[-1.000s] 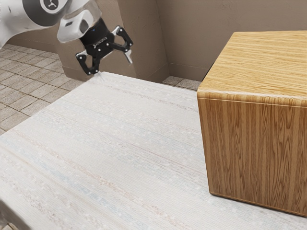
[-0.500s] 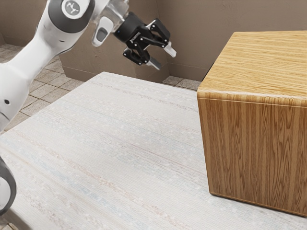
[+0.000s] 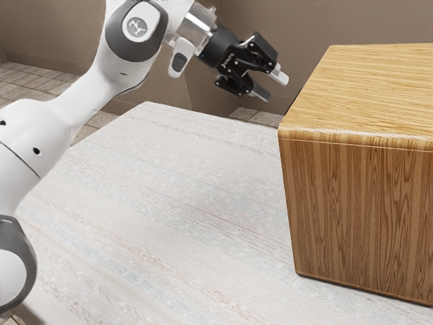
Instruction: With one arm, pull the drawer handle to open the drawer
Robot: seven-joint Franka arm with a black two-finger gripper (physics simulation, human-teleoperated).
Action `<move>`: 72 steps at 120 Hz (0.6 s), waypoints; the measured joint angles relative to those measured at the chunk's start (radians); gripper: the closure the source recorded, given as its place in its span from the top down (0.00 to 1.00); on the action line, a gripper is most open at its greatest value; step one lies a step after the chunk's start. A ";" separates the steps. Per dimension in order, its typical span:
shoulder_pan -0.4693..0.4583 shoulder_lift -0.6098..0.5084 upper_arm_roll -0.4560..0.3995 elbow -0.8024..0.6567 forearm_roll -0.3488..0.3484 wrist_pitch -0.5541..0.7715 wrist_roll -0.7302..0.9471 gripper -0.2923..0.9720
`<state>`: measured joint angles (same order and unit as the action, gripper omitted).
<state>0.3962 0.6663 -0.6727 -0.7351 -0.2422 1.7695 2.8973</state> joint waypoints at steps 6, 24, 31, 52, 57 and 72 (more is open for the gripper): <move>-0.006 0.010 -0.003 -0.001 0.000 0.004 0.000 0.50; -0.016 0.034 -0.002 -0.004 0.000 0.014 0.000 0.48; -0.020 0.044 -0.001 -0.007 0.000 0.016 0.000 0.46; -0.024 0.052 0.002 -0.014 -0.004 0.021 0.000 0.35; -0.028 0.052 0.005 -0.015 -0.004 0.022 0.000 0.32; -0.014 0.036 0.007 -0.044 -0.004 0.023 0.000 0.24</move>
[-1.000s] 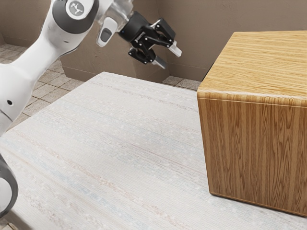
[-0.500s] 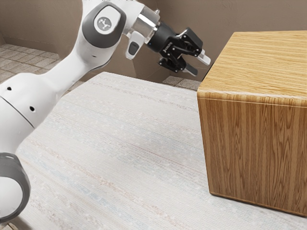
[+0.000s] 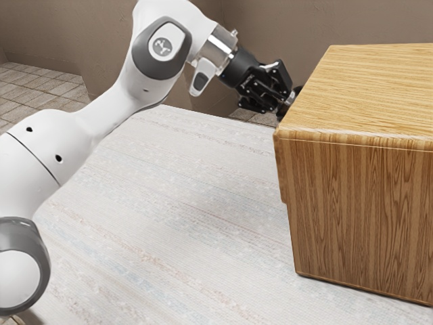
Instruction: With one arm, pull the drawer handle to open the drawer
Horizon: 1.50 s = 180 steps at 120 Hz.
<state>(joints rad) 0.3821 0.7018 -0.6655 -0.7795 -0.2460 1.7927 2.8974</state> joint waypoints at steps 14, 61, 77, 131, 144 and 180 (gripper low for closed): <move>0.049 -0.052 0.002 -0.061 -0.003 0.001 0.000 0.17; 0.206 -0.123 -0.048 -0.156 -0.012 -0.004 0.000 0.15; 0.257 -0.129 -0.059 -0.175 -0.014 -0.006 0.000 0.15; 0.452 -0.137 -0.149 -0.228 -0.008 -0.024 0.000 0.15; 0.486 -0.138 -0.161 -0.233 -0.007 -0.030 0.000 0.15; 0.531 -0.155 -0.166 -0.234 -0.004 -0.050 0.000 0.17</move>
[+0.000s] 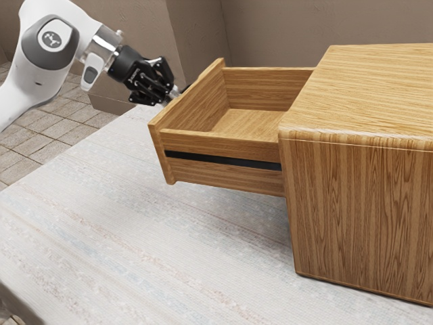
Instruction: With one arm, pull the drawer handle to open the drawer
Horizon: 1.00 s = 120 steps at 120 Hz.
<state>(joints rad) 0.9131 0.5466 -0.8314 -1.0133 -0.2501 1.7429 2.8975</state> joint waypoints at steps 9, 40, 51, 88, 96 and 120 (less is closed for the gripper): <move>0.014 -0.017 -0.001 0.000 0.004 -0.006 0.000 0.20; 0.026 -0.174 0.023 -0.015 0.021 -0.040 -0.001 0.30; 0.009 -0.273 0.078 -0.024 0.063 -0.086 -0.038 0.40; -0.166 -0.413 0.127 -0.003 0.387 -0.383 -0.470 0.67; -0.173 -0.422 0.131 0.006 0.410 -0.444 -0.593 0.70; -0.165 -0.425 0.133 0.011 0.399 -0.549 -0.934 0.74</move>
<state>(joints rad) 0.7483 0.1218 -0.6984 -1.0021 0.1491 1.1940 1.9630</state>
